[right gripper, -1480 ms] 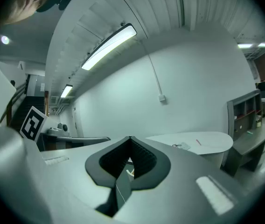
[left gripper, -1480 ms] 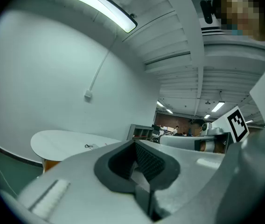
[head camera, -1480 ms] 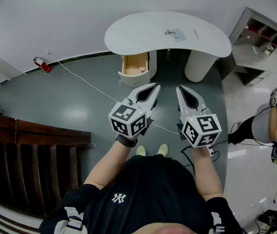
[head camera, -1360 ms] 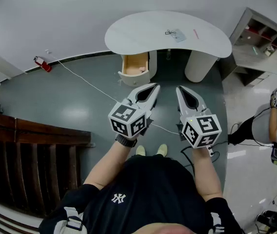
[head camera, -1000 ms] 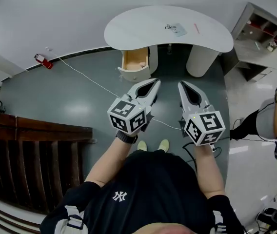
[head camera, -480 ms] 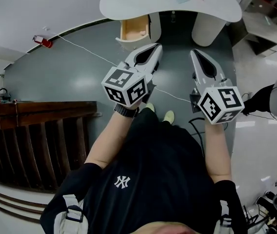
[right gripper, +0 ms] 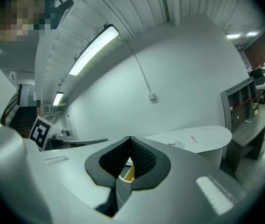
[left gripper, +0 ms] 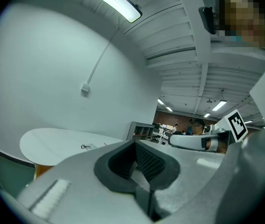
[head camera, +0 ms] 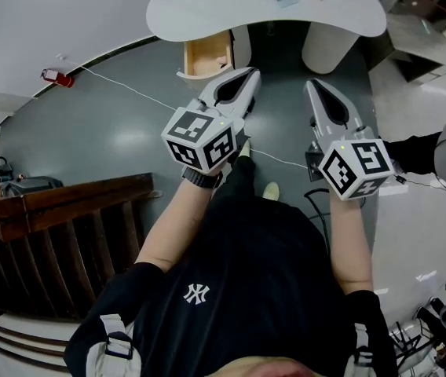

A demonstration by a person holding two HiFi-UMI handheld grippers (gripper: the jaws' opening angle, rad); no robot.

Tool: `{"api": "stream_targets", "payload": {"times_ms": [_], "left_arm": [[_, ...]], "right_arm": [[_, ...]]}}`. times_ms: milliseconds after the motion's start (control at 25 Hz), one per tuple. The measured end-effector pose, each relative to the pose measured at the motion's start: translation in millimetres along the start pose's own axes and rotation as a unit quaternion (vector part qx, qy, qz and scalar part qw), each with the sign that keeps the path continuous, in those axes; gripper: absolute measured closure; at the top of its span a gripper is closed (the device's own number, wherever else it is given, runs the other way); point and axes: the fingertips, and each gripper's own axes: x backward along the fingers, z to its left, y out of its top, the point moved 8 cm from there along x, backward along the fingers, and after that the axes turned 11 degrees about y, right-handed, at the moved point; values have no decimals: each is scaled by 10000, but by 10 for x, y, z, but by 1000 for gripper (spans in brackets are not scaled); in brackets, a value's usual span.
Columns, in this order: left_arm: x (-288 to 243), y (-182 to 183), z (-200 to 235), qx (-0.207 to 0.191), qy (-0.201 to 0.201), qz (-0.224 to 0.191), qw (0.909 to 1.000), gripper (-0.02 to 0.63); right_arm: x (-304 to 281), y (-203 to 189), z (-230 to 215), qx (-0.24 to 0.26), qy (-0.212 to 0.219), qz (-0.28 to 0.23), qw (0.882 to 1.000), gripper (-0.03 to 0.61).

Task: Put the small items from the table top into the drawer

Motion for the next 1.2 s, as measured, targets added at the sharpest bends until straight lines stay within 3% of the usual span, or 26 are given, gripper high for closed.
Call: {"api": "stream_targets", "payload": {"times_ms": [680, 1200], "left_arm": [[-1280, 368, 1463, -271, -673, 232, 9971, 614], [-1865, 338, 1930, -272, -706, 356, 9965, 614]], "right_arm": [[-1872, 235, -532, 12, -420, 128, 9990, 555], [-2532, 201, -993, 237, -510, 459, 9974, 555]]}}
